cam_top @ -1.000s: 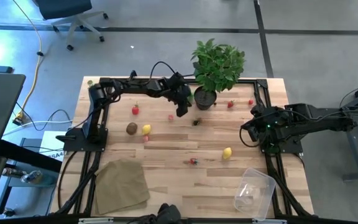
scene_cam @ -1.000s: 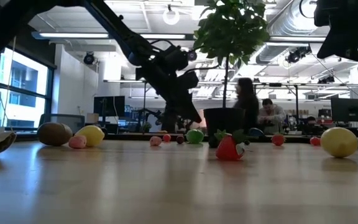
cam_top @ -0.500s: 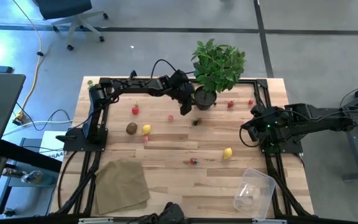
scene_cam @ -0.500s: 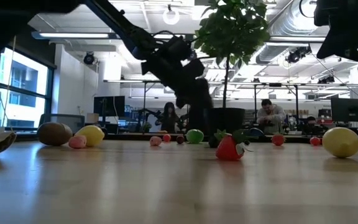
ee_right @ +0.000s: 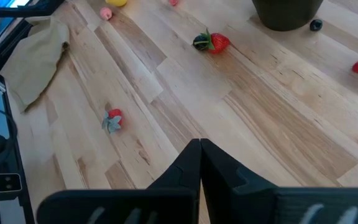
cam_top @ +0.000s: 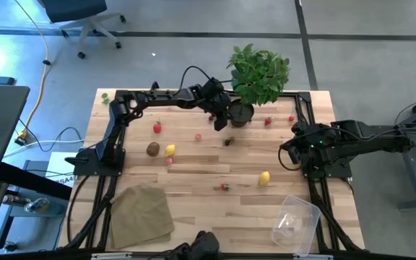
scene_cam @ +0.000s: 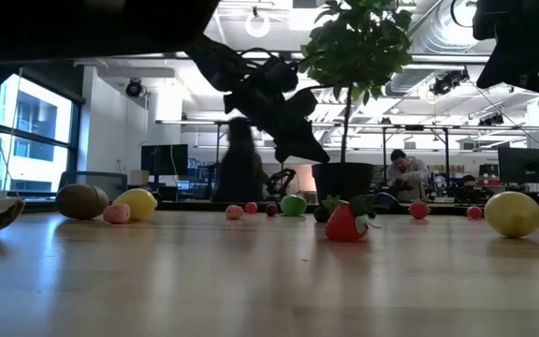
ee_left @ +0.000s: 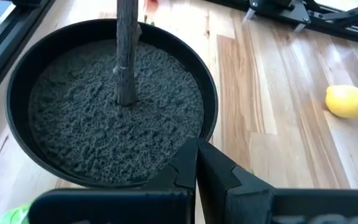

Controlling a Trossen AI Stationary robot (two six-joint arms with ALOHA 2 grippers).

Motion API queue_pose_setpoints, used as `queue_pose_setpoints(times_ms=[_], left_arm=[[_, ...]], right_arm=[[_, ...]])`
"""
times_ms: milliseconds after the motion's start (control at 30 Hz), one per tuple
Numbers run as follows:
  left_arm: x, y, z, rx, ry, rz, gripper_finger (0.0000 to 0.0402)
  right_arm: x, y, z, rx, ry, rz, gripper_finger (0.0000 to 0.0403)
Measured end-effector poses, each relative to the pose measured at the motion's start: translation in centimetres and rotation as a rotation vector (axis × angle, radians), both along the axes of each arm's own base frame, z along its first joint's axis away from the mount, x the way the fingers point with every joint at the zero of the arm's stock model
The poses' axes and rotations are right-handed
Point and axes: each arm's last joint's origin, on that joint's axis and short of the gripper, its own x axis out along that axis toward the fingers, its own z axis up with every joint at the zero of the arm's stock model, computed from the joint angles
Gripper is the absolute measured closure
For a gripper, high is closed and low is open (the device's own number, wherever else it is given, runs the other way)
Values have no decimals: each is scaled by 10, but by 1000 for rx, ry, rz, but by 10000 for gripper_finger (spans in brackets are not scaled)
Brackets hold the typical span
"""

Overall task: Pick and placing Produce into tupperware
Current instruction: Move the plant from the center of the table to the top right of the table, then move the transparent container from the bottom left of the table to the center of the table

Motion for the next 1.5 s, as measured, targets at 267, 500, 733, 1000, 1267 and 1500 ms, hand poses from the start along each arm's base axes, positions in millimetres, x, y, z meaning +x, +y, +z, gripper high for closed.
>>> queue_pose_setpoints(times_ms=[267,500,733,1000,1267,1500], left_arm=[[-6,15,3,28,4,62,401],[-11,22,3,42,2,75,401],[-8,23,8,47,-6,67,401],[-7,22,15,12,-16,25,401],[-25,14,38,43,75,-10,401],[-51,0,83,128,130,-38,401]], right_arm=[[0,0,0,-8,1,8,403],[0,0,0,-19,2,18,403],[0,0,0,-19,3,18,403],[0,0,0,-18,3,19,403],[0,0,0,-18,2,18,403],[0,0,0,-18,1,13,403]])
